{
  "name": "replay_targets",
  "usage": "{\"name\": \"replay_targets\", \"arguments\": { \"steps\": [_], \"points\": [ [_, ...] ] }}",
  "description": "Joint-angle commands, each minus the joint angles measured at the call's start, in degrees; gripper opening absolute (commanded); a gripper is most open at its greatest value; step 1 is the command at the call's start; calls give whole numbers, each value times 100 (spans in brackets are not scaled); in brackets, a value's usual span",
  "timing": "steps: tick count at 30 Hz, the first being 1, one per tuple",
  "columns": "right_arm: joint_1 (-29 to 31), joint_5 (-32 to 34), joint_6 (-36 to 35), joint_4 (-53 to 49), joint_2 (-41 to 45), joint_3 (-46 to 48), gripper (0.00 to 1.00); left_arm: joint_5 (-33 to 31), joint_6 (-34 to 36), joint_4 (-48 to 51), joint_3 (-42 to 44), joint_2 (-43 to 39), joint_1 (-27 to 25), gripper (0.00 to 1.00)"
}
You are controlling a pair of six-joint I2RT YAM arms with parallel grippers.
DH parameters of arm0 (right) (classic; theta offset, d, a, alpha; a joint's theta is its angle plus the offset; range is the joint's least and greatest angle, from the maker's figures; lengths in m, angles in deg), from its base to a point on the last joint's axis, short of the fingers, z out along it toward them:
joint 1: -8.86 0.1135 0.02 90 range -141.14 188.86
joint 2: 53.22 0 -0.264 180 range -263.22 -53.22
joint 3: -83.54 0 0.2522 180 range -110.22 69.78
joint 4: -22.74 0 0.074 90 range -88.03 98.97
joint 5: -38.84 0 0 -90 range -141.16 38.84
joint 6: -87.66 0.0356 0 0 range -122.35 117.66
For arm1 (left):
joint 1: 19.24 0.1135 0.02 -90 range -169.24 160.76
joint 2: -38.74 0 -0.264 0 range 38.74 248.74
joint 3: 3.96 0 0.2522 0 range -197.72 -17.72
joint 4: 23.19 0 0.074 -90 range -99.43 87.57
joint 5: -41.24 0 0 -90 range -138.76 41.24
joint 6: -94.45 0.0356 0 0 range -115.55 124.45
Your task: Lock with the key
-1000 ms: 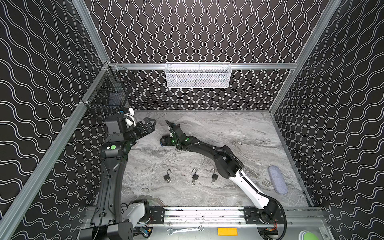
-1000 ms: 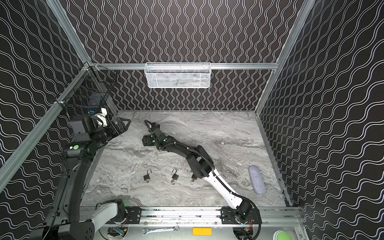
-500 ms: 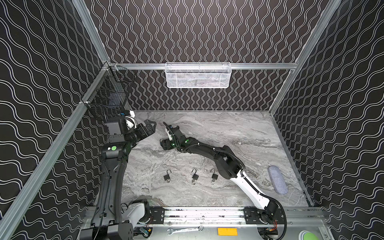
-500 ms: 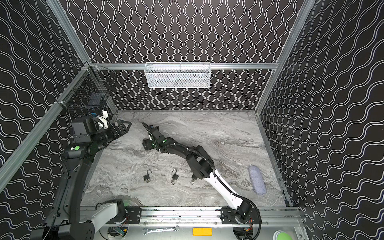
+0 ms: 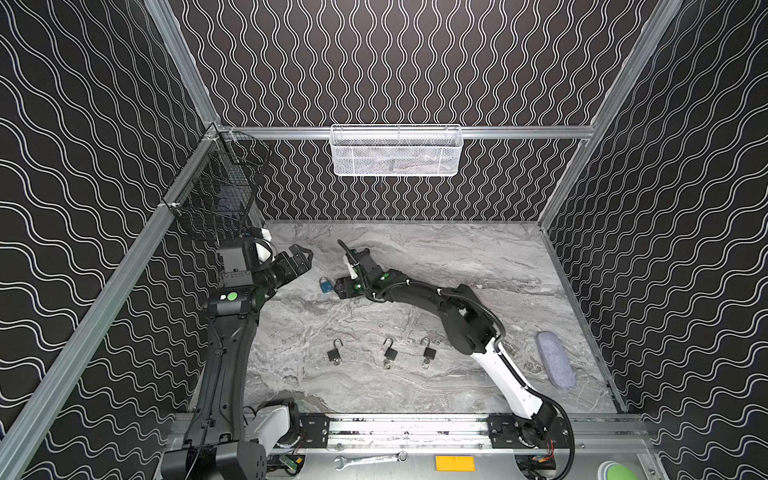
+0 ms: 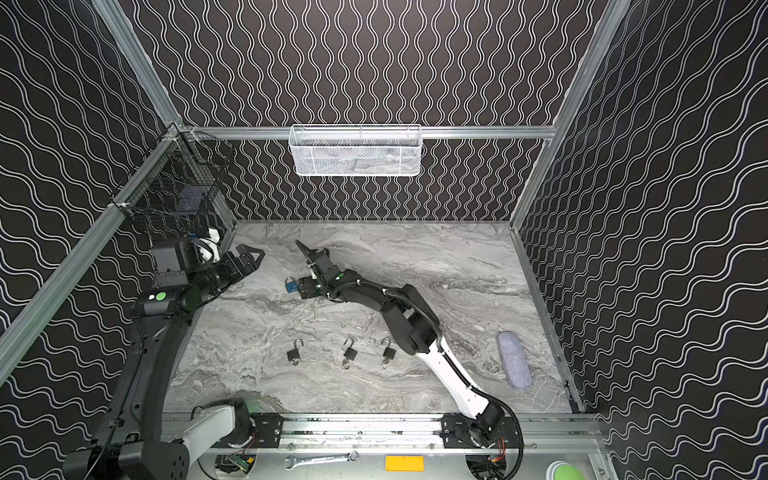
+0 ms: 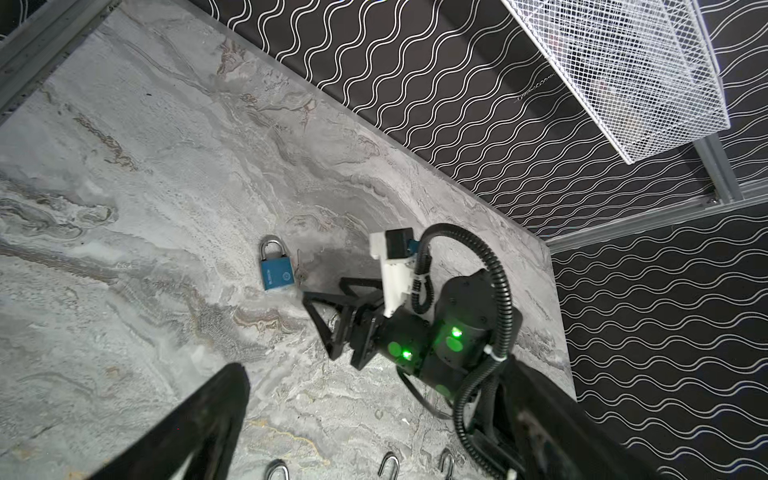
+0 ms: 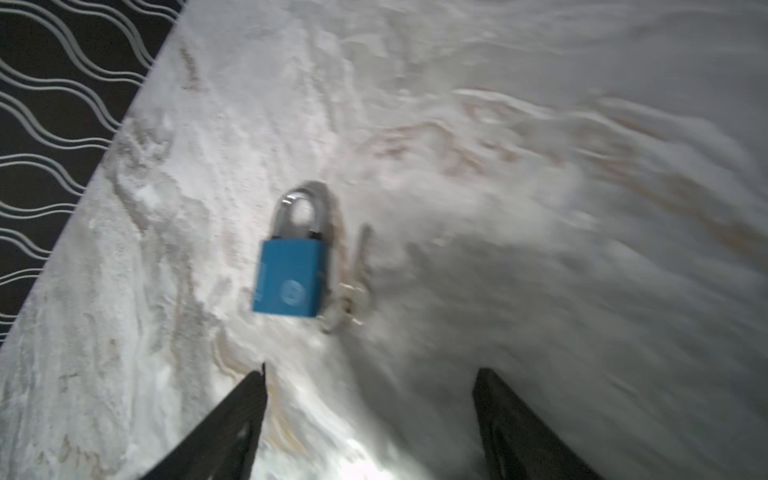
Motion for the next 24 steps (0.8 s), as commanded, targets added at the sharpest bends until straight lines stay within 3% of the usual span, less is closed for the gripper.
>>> {"name": "replay_targets", "arguments": {
  "steps": [1, 10, 14, 18, 20, 24],
  "points": [
    [-54, -17, 17, 344, 433, 497, 81, 80, 165, -283, 66, 31, 1, 99],
    [-401, -381, -222, 756, 2109, 2467, 85, 296, 134, -597, 581, 169, 1, 99],
    [-687, -386, -233, 613, 2935, 3427, 88, 685, 155, -934, 839, 303, -120, 99],
    [-984, -233, -408, 206, 3666, 4167, 88, 1040, 63, -1200, 761, 482, -642, 99],
    [-1161, -89, -474, -27, 3973, 4521, 88, 385, 196, -861, 522, 638, -1212, 99],
    [-1467, 82, -711, -252, 4327, 5048, 87, 29, 79, -1015, 442, 963, -1843, 99]
  ]
}}
